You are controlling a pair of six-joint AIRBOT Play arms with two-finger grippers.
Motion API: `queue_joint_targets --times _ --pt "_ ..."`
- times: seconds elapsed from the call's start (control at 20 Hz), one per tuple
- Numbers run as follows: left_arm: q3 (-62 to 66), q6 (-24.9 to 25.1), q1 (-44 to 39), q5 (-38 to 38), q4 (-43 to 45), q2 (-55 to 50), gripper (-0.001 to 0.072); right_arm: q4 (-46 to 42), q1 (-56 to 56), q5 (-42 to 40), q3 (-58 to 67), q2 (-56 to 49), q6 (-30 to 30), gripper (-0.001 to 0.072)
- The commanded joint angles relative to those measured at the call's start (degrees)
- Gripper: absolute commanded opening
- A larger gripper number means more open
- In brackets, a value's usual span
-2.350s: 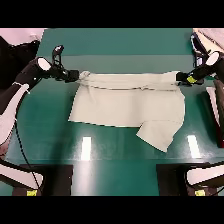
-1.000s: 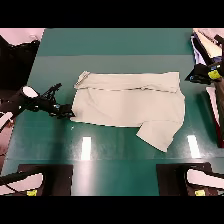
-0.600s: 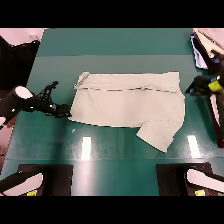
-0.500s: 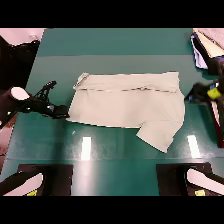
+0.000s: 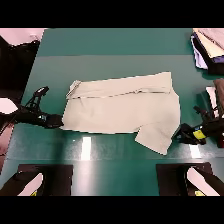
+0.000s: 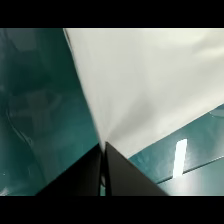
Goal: Fold the shirts.
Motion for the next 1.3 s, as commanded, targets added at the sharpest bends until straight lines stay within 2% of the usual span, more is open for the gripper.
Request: queue_joint_targets --times 0.0,0.4,0.65,0.7,0.75,0.85,0.9,1.0,1.25 --pt "-0.4 -0.3 0.0 -0.2 0.3 0.7 0.0024 1.9 -0.6 -6.0 -5.4 0.9 0.4 0.0335" --pt "-0.4 -0.3 0.0 -0.2 0.3 0.7 0.0024 5.1 -0.5 -13.5 -5.3 0.9 1.6 0.0321" --pt "-0.4 -0.3 0.0 -0.6 0.3 0.7 0.0024 6.3 -0.5 -14.3 -5.3 -3.1 1.5 0.0305" --pt "-0.4 -0.3 0.0 -0.8 0.3 0.7 0.0024 6.3 -0.5 -14.2 -5.3 -4.2 1.0 0.0278" --pt "-0.4 -0.3 0.0 -1.1 0.3 0.7 0.0024 6.3 -0.5 -14.2 -5.3 -5.0 -0.3 0.0123" --pt "-0.4 -0.3 0.0 -1.7 0.3 0.7 0.0024 6.1 -0.5 -14.1 -5.3 -4.9 -1.3 0.0015" --pt "-0.4 -0.3 0.0 -2.1 0.3 0.7 0.0024 5.7 -0.6 -13.8 -5.3 -3.7 -1.3 0.0017" --pt "-0.3 -0.3 0.0 -3.8 0.5 0.7 0.0023 5.0 -0.6 -11.4 -4.9 0.4 -1.3 0.0015" --pt "-0.3 -1.5 0.0 -8.1 0.6 3.1 0.0022 -2.1 -0.6 4.6 4.1 11.9 0.7 0.0013"
